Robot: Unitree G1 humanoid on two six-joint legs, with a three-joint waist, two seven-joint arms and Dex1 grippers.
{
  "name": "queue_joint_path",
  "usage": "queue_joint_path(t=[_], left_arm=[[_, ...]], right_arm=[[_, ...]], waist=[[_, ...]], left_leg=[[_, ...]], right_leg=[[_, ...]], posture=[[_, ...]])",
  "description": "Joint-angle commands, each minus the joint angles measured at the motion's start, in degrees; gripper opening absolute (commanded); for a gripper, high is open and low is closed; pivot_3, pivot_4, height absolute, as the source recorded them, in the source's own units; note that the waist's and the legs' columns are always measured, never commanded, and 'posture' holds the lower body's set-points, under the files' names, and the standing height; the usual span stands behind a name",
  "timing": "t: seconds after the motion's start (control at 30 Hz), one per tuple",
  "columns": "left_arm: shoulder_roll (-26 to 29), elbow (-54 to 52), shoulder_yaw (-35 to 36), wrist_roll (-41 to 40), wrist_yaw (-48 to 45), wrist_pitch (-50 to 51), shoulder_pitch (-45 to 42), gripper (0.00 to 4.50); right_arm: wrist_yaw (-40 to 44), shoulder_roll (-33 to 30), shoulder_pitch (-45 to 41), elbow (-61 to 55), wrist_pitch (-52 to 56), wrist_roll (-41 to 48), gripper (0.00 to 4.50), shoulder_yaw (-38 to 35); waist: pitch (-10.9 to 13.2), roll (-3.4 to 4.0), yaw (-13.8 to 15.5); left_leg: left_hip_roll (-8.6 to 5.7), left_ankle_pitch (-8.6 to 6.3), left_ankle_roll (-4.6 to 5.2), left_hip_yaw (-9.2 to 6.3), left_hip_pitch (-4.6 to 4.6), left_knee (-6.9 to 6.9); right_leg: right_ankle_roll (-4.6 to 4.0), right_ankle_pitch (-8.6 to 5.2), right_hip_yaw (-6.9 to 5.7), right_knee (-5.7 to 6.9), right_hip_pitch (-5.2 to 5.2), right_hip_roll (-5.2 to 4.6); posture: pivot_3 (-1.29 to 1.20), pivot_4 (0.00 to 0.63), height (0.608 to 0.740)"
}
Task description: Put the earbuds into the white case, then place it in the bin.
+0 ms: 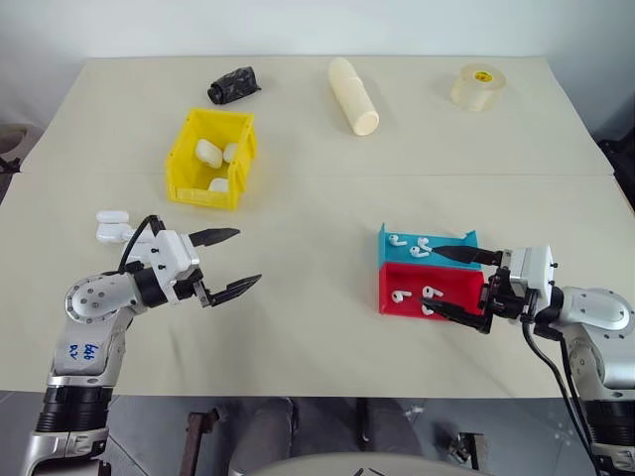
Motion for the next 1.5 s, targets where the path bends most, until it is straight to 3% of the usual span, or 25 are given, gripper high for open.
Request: queue_joint_path(t=[0.03,0.33,0.57,0.87,1.07,1.23,1.4,1.5], left_arm=[[0.37,-0.04,0.62,-0.09,0.08,-0.91,-0.37,4.46],[-0.11,-1.15,2.37,-0.85,1.85,-0.64,1.55,4.46],[-1.26,-6.28,10.99,-0.12,13.22,2.19,10.18,4.46],[-11.56,-17.07,25.45,-2.01,34.29,13.97,25.59,4.46],[-14.72,-22.13,30.44,-6.06,41.84,25.23,30.08,4.46],[-11.17,-25.59,31.06,-9.39,42.34,33.30,28.90,4.46],[-2.28,-25.65,30.57,-12.13,43.33,47.66,23.17,4.46],[5.37,-22.53,28.37,-13.68,43.96,61.01,15.17,4.46]], right_arm=[[0.04,0.41,-0.56,-0.43,-1.39,0.30,4.50,-0.57],[0.70,0.85,-1.64,0.54,-1.64,0.40,4.50,0.59],[1.76,2.97,-4.26,0.50,-1.31,0.85,4.50,3.07],[-0.83,10.33,-7.50,-7.82,0.95,3.60,4.50,8.56],[-2.29,12.01,-8.15,-10.54,1.92,3.58,4.50,10.07],[-1.79,11.33,-8.66,-9.72,2.24,3.81,4.50,9.65],[-0.88,9.77,-8.55,-10.26,3.74,4.64,4.50,9.04],[0.76,7.80,-8.32,-10.49,4.94,5.56,4.50,8.51]], waist=[[0.00,0.00,-0.03],[0.00,0.00,-0.03],[0.00,0.00,-0.84],[0.00,-0.01,-1.13],[-0.03,-0.09,-0.24],[-0.04,-0.11,0.17],[-0.04,-0.10,0.03],[-0.04,-0.11,0.01]], left_leg=[[0.00,0.00,0.00,0.00,0.00,0.00],[0.00,0.00,0.00,0.00,0.00,0.00],[0.05,0.00,-0.01,-0.01,0.01,-0.03],[0.06,-0.02,-0.03,-0.03,0.00,-0.02],[0.01,-0.03,-0.02,-0.05,0.01,0.02],[0.02,-0.02,-0.02,-0.07,0.02,0.03],[0.04,-0.02,-0.04,-0.07,0.05,0.02],[0.00,-0.03,-0.04,-0.07,0.06,0.02]], right_leg=[[0.00,0.00,0.00,0.00,0.00,0.00],[0.00,0.00,0.00,0.00,0.00,0.00],[0.00,0.00,0.01,0.01,-0.02,0.02],[0.00,0.00,0.02,0.00,-0.02,0.01],[0.00,0.00,0.04,0.01,0.01,-0.01],[-0.02,-0.01,0.04,0.04,0.02,-0.01],[-0.08,-0.04,0.05,0.15,-0.02,0.02],[-0.09,-0.05,0.10,0.22,-0.05,0.01]], posture=[[0.00,0.150,0.740],[0.00,0.150,0.740],[0.00,0.150,0.740],[0.00,0.150,0.740],[0.00,0.150,0.740],[0.00,0.150,0.740],[0.00,0.150,0.740],[0.00,0.150,0.740]])
